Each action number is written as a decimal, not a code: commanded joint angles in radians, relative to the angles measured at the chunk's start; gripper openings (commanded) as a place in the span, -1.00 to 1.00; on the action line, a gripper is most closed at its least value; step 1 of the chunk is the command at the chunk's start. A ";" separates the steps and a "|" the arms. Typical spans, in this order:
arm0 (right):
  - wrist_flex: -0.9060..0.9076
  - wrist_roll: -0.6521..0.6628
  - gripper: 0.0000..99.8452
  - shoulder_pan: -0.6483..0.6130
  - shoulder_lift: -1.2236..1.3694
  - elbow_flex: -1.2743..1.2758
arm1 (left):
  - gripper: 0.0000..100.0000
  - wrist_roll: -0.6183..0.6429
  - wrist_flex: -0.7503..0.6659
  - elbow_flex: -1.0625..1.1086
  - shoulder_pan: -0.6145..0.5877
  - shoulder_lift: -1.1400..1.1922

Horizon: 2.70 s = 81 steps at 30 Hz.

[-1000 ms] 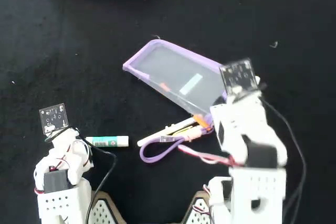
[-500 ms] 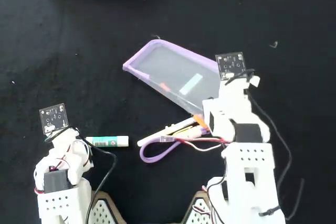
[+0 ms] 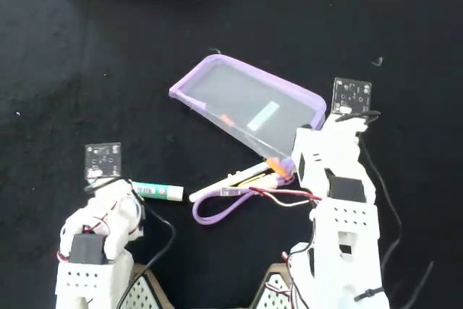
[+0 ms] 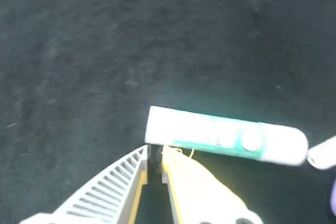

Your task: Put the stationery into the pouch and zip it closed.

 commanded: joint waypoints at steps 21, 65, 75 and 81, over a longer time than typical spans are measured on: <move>-0.198 0.000 -0.46 0.014 0.004 0.085 | -0.87 -0.509 -0.014 -0.171 0.094 -0.002; -0.241 0.002 -0.46 0.054 0.004 0.113 | -0.26 0.885 -0.356 -0.984 0.214 1.378; -0.242 0.002 -0.46 0.054 0.004 0.111 | -0.27 0.988 -0.692 -0.998 0.214 1.590; -0.244 0.003 -0.46 0.049 0.004 0.111 | -0.27 0.984 -0.891 -1.009 0.214 1.669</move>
